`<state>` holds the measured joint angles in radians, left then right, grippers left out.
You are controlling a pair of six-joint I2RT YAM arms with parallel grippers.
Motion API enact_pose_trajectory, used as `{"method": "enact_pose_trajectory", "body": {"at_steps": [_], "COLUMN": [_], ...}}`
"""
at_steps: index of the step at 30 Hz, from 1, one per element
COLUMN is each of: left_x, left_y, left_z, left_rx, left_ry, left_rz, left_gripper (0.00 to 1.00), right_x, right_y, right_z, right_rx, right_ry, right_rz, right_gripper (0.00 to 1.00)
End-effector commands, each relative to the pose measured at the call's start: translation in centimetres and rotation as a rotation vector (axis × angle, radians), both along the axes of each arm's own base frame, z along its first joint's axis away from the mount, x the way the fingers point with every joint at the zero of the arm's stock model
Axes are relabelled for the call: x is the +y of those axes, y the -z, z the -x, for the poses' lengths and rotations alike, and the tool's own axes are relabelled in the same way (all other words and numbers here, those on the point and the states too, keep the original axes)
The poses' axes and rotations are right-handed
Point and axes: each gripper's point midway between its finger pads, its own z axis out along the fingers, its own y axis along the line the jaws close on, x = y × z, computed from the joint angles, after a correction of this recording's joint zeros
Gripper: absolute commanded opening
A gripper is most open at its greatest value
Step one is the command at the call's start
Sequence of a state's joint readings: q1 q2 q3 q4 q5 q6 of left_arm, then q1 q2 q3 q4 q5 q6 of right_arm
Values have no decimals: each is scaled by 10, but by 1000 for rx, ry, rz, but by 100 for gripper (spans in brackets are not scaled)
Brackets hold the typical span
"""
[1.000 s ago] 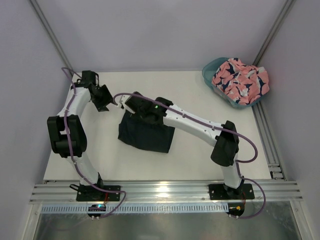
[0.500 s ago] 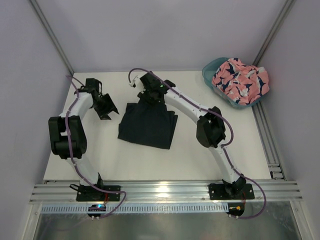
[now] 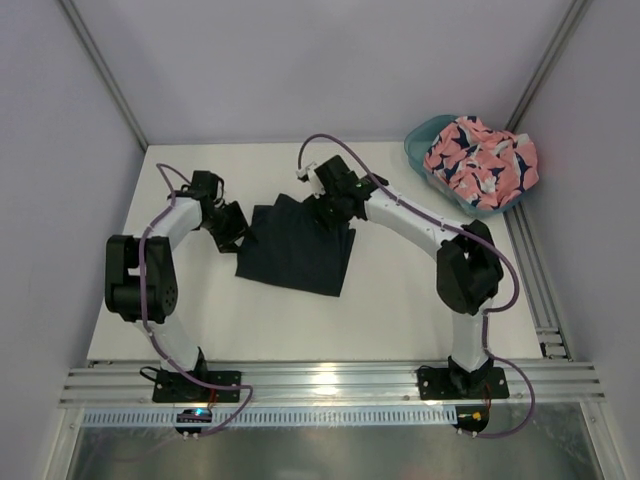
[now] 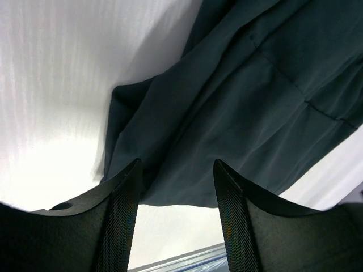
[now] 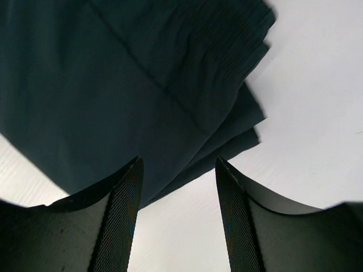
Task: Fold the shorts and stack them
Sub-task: Move the shorts to the corner of the board.
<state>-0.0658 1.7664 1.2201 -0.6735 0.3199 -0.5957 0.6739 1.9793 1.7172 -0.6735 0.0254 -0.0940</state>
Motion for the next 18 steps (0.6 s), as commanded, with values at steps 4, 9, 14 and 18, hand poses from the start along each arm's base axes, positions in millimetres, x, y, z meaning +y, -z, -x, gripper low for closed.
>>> {"method": "enact_pose_trajectory", "body": {"at_steps": [4, 9, 14, 18], "left_x": [15, 25, 48, 45], "left_y": [23, 39, 45, 27], "left_z": [1, 1, 7, -1], "left_rx": [40, 77, 144, 81], "left_ry": [-40, -67, -106, -101], "left_rz": [-82, -139, -249, -190], "left_gripper": [54, 51, 50, 50], "right_x": [5, -9, -21, -27], "right_y": [19, 55, 75, 79], "right_z": [42, 57, 64, 67], "right_rx": [98, 126, 129, 113], "right_ry": [87, 134, 186, 206], "right_rz": [-188, -170, -161, -166], "right_gripper": [56, 52, 50, 49]}}
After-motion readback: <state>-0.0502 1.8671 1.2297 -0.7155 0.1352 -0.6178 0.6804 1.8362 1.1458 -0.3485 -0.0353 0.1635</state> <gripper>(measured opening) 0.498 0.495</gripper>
